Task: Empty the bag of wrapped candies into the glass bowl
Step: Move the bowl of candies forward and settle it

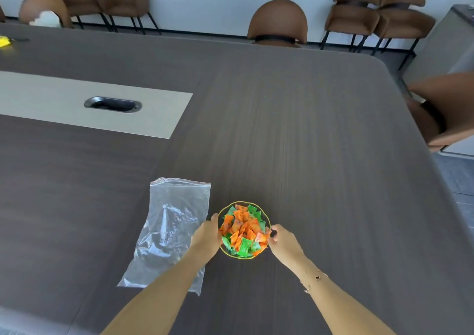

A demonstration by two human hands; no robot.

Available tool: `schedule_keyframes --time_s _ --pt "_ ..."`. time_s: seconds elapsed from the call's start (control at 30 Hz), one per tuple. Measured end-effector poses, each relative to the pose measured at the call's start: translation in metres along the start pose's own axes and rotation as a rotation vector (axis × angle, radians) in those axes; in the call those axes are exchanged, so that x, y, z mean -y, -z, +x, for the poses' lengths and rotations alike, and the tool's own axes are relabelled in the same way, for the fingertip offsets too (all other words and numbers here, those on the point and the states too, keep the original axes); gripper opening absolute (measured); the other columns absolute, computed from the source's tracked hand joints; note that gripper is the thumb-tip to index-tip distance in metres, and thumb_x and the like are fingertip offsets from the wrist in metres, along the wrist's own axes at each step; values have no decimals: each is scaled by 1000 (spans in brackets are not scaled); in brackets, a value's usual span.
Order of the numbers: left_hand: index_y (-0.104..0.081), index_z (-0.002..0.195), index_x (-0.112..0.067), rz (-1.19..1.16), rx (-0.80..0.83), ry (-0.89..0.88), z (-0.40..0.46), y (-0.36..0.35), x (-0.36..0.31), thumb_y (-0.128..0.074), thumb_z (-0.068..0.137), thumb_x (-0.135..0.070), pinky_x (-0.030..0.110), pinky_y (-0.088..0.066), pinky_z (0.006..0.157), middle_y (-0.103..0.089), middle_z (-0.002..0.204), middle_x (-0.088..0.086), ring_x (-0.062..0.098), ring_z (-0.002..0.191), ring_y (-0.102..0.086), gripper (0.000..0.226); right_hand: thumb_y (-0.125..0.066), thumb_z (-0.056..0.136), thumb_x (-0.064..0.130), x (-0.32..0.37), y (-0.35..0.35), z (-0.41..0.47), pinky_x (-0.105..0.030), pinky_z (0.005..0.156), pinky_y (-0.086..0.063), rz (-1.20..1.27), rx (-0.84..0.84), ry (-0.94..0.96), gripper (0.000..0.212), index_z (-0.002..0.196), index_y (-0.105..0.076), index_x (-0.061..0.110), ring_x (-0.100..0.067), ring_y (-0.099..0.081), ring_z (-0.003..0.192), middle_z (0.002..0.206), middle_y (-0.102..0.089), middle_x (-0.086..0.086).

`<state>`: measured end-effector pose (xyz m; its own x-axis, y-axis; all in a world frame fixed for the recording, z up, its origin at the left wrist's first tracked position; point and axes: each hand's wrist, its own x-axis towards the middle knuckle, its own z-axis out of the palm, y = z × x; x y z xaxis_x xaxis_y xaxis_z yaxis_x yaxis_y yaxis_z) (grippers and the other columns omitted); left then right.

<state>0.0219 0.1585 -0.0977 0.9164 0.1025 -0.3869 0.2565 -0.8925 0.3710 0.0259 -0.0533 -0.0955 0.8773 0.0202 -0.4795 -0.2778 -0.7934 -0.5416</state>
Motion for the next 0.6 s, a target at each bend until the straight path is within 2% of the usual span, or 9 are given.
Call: schedule_keyframes --time_s 0.07,0.17,0.3,0.43,0.53,0.6 --pt "-43 133 -12 -103 -14 60 2 -3 -3 -49 95 -19 47 -57 87 -68 110 12 31 101 -66 40 -51 92 29 3 -4 2 -39 78 -59 110 -25 -51 26 113 -57 16 -20 -66 85 101 -70 -4" --pt "-44 133 -11 -159 -15 75 3 -4 -5 -50 95 -15 43 -60 83 -69 109 13 29 98 -68 38 -50 90 27 6 -8 3 -31 66 -54 164 -80 -84 20 103 -61 16 -16 -63 77 86 -65 2" --pt "-45 132 -7 -224 22 40 2 -3 -6 -51 96 -11 40 -62 77 -69 106 15 29 91 -70 37 -51 90 24 5 -6 0 -32 66 -54 170 -100 -96 19 104 -61 17 -17 -64 79 87 -66 1" --pt "-48 131 -7 -244 24 -12 1 -1 -17 -53 96 -16 34 -62 74 -70 106 14 27 91 -70 36 -47 90 19 4 5 -8 -32 64 -54 130 -149 -117 13 96 -59 16 -17 -64 75 84 -65 1" --pt "-50 129 -8 -255 14 -62 2 6 -29 -53 96 -18 36 -62 76 -71 103 12 26 89 -71 34 -47 90 17 6 20 -12 -28 57 -49 107 -180 -115 13 96 -58 15 -18 -64 74 84 -66 -2" --pt "-51 127 -7 -242 11 -94 3 15 -38 -52 96 -16 37 -62 78 -71 100 13 26 88 -71 32 -48 90 17 9 31 -14 -29 58 -51 104 -205 -115 13 97 -58 14 -19 -64 75 86 -67 -3"
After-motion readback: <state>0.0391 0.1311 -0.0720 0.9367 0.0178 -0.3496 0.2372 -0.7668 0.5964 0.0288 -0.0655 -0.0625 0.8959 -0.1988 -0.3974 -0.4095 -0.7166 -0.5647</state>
